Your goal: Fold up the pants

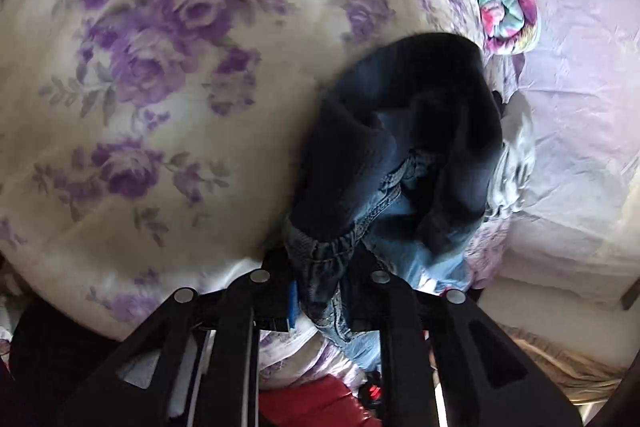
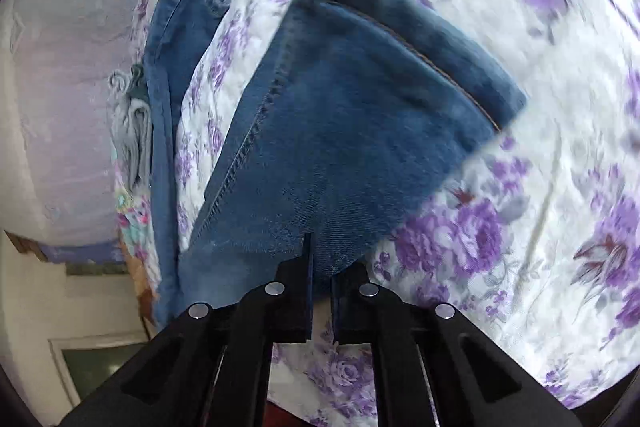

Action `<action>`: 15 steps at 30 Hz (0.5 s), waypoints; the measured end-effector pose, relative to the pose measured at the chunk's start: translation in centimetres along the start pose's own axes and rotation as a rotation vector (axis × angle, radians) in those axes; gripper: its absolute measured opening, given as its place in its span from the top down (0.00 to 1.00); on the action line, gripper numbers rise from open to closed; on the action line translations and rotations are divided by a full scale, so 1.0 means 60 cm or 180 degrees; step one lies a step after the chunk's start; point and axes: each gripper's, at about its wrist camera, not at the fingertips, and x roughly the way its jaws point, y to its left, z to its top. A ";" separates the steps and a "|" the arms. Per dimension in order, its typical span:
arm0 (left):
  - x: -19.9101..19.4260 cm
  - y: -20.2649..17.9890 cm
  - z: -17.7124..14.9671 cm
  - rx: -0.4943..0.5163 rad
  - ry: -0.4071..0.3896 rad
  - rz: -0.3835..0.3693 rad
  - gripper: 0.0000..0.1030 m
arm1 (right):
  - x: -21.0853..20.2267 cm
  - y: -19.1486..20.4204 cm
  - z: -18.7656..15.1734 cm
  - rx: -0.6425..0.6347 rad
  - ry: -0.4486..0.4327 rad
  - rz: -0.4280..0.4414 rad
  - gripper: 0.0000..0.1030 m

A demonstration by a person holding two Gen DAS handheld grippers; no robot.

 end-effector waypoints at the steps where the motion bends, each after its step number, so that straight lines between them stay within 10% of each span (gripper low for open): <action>1: 0.001 -0.001 0.004 -0.0012 0.0029 0.0004 0.83 | -0.004 -0.004 0.005 0.0086 0.0016 0.0044 0.90; 5: -0.025 -0.032 0.020 0.0220 -0.0045 0.0288 0.63 | -0.060 -0.007 0.029 0.0064 -0.0241 -0.0167 0.82; 9: -0.114 -0.060 0.031 0.0420 -0.0704 0.0644 0.39 | -0.114 -0.025 0.043 0.0300 -0.0758 -0.0279 0.78; 15: -0.088 -0.129 0.037 0.0568 -0.0350 0.0124 0.39 | -0.102 0.012 0.055 0.0194 -0.1066 -0.0380 0.69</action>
